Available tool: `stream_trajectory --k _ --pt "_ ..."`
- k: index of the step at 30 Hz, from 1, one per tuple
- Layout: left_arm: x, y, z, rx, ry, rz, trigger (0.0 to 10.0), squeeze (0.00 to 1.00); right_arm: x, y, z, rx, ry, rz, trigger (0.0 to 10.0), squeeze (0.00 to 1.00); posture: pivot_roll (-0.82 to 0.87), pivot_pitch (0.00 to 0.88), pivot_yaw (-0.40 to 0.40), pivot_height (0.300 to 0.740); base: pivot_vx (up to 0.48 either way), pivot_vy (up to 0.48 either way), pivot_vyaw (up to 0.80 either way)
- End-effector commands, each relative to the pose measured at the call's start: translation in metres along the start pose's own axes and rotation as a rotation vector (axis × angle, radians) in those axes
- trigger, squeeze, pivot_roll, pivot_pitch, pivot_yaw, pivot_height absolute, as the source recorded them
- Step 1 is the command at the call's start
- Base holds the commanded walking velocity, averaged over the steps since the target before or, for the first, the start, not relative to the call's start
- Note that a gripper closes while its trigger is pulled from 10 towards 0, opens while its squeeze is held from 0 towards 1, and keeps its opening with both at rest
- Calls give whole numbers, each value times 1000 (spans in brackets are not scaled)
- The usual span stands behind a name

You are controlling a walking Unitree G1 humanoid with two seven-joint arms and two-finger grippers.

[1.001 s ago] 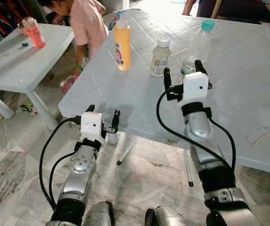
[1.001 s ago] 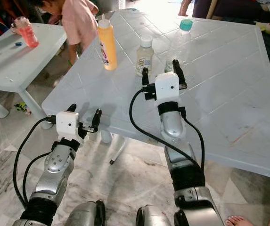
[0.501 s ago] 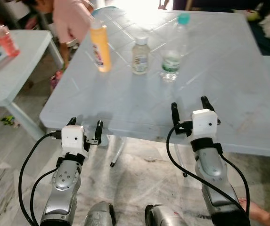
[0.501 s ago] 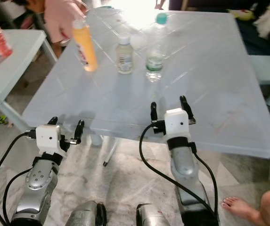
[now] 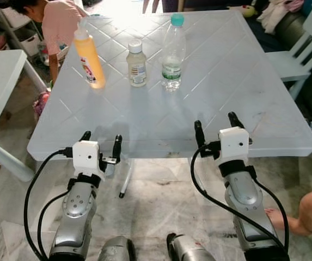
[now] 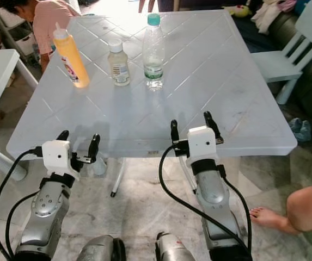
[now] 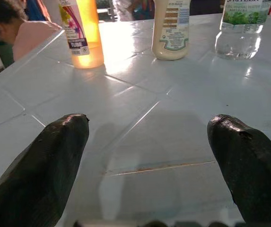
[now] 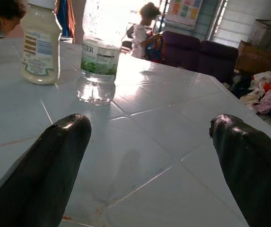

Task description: Restocking fridge

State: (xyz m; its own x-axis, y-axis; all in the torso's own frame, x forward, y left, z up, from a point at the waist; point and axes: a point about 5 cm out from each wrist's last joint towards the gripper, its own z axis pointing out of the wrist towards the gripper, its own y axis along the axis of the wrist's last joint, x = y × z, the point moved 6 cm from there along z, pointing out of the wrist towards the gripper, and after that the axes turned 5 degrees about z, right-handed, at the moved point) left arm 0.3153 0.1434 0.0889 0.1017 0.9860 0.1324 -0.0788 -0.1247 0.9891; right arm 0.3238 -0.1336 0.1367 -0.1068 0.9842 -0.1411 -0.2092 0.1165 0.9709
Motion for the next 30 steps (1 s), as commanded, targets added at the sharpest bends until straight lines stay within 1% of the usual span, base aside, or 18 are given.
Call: stream_trajectory --k 1,7,11,15,18,21,23,27,28,30 --pt "1 1 -1 2 -3 5 10000 0 4 5 2 -12 12 6 10000 0 1 95 45 740 0 0 -800" --pt "-3 3 1 -7 -18 0 10000 0 6 5 3 -14 18 6 10000 0 -2 87 49 740 0 0 -800" --pt "-4 4 2 -10 -21 -1 10000 0 5 4 2 -11 18 4 10000 0 -3 84 48 740 253 0 -747" --pt "-2 5 1 -18 -10 3 10000 0 -2 -5 -4 12 5 -7 10000 0 -4 81 49 740 292 0 -648" --pt "1 6 -1 -25 2 2 10000 0 4 -6 -10 6 42 -46 10000 0 -4 79 48 740 320 0 -483" --pt "1 6 -4 -24 9 0 10000 0 6 -8 -13 13 46 -40 10000 0 -4 70 46 740 324 0 0" --pt "1 4 -7 -16 19 -8 10000 0 5 -7 -11 8 43 -44 10000 0 -5 63 49 740 289 0 0" --pt "3 0 -9 -4 40 -5 10000 0 5 -7 -9 3 44 -44 10000 0 -8 58 51 740 0 0 0" --pt "3 0 -10 -2 37 -4 10000 0 5 -7 -9 2 46 -45 10000 0 -8 58 51 740 0 0 0" --pt "-4 3 -11 -22 -9 21 10000 0 8 -7 -10 -4 58 -48 10000 0 -8 58 48 740 0 0 0"
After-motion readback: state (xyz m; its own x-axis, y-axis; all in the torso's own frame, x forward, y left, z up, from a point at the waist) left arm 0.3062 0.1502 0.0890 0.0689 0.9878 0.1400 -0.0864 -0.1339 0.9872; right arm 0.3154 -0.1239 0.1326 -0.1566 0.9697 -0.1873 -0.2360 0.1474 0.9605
